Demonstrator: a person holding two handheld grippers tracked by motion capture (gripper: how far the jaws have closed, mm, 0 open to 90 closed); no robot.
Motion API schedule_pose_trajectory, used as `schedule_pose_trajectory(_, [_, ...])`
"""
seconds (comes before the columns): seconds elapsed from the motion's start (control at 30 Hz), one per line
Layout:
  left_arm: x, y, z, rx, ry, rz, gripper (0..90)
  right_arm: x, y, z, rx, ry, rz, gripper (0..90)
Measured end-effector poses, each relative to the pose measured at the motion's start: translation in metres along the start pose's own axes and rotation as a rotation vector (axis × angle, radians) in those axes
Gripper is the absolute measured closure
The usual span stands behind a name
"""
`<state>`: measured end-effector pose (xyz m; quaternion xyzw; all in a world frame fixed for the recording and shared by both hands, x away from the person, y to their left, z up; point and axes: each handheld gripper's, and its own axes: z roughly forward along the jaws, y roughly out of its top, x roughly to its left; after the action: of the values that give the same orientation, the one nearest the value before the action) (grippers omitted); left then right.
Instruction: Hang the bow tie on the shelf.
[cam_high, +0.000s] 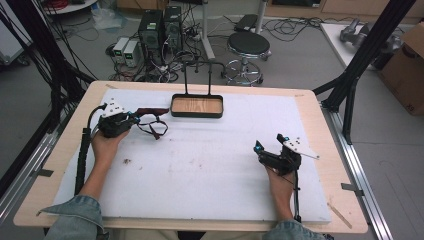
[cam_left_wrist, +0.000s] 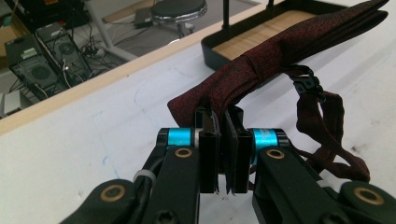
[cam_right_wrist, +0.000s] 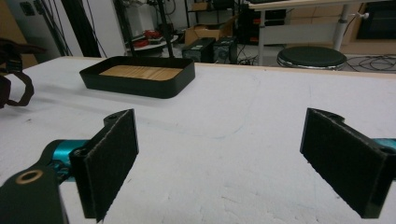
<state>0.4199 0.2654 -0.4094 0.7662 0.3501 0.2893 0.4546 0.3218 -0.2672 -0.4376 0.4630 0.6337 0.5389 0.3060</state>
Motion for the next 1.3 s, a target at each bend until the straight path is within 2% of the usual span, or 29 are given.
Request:
schedule_pose_trajectory(0.23, [-0.004,0.017,-0.002,-0.045,0.003,-0.006,85.1,-0.001,0.0,0.0,-0.003,0.003,0.002,10.5])
schedule_pose_trajectory(0.33, [-0.005,0.027,0.0,-0.076,-0.001,-0.015,85.0,-0.001,0.0,0.0,-0.006,0.002,0.005,10.5])
schedule_pose_trajectory(0.47, [-0.005,0.044,0.004,-0.104,-0.006,-0.003,84.9,-0.001,0.0,0.0,-0.007,0.007,0.008,10.5])
schedule_pose_trajectory(0.67, [0.002,0.074,0.011,-0.16,0.015,-0.014,84.9,-0.001,0.0,0.001,-0.006,0.009,0.009,10.5])
schedule_pose_trajectory(0.8, [0.007,0.086,0.017,-0.184,0.018,-0.038,84.8,-0.002,0.0,0.001,-0.004,0.013,0.008,10.5])
schedule_pose_trajectory(0.97, [0.014,0.096,0.026,-0.2,0.004,-0.059,84.5,-0.002,0.0,0.001,-0.005,0.014,0.011,10.5])
schedule_pose_trajectory(1.2, [0.019,0.108,0.036,-0.245,0.026,-0.09,84.4,-0.003,0.0,0.001,-0.004,0.015,0.012,10.5])
schedule_pose_trajectory(1.3, [0.02,0.11,0.043,-0.238,0.037,-0.092,84.2,-0.003,0.0,0.001,-0.004,0.015,0.015,10.6])
